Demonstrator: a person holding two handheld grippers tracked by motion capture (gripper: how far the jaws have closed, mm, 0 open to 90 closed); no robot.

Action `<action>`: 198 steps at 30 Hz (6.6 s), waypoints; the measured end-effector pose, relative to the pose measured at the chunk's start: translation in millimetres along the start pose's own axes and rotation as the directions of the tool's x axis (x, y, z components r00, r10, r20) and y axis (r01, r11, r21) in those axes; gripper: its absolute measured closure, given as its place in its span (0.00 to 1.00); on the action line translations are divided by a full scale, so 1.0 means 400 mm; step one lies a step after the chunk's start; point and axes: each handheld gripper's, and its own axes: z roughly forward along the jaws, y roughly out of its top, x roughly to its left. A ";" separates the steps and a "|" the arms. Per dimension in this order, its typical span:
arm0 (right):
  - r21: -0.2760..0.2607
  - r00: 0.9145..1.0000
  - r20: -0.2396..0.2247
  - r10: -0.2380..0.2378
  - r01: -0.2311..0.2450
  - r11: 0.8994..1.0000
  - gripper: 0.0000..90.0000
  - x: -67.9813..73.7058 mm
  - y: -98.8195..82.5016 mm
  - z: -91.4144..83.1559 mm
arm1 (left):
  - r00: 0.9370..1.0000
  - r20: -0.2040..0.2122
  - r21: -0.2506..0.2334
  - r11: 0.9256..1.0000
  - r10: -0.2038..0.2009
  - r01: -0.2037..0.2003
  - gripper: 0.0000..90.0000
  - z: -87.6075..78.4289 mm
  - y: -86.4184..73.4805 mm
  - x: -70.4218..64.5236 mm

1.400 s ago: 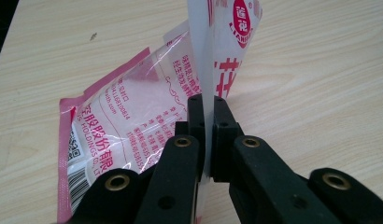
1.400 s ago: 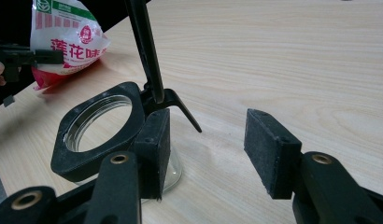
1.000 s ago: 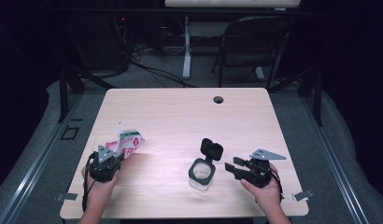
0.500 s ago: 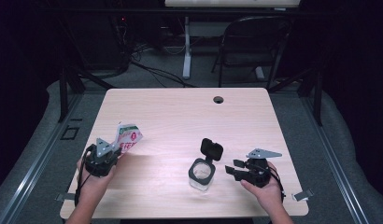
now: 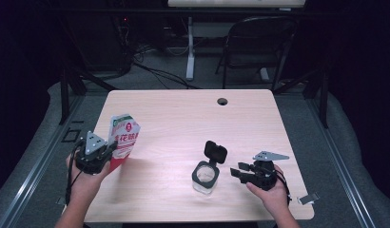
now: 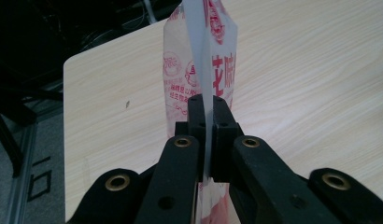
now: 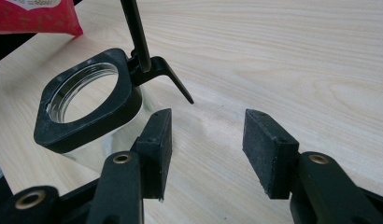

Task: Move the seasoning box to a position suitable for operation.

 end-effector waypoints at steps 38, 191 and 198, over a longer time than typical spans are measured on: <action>-0.025 1.000 -0.003 0.011 -0.011 1.000 0.68 -0.011 -0.003 -0.008 | 0.975 0.207 -0.079 0.995 0.079 -0.064 1.00 0.053 0.092 -0.175; 0.183 0.929 -0.321 -0.183 0.250 0.951 1.00 0.320 0.180 0.167 | 0.901 0.431 -0.022 0.999 0.042 -0.036 0.57 0.095 -0.153 -0.269; 0.190 0.927 -0.317 -0.199 0.268 0.945 1.00 0.325 0.193 0.170 | 0.900 0.432 0.001 0.998 0.059 -0.066 0.49 0.118 -0.168 -0.269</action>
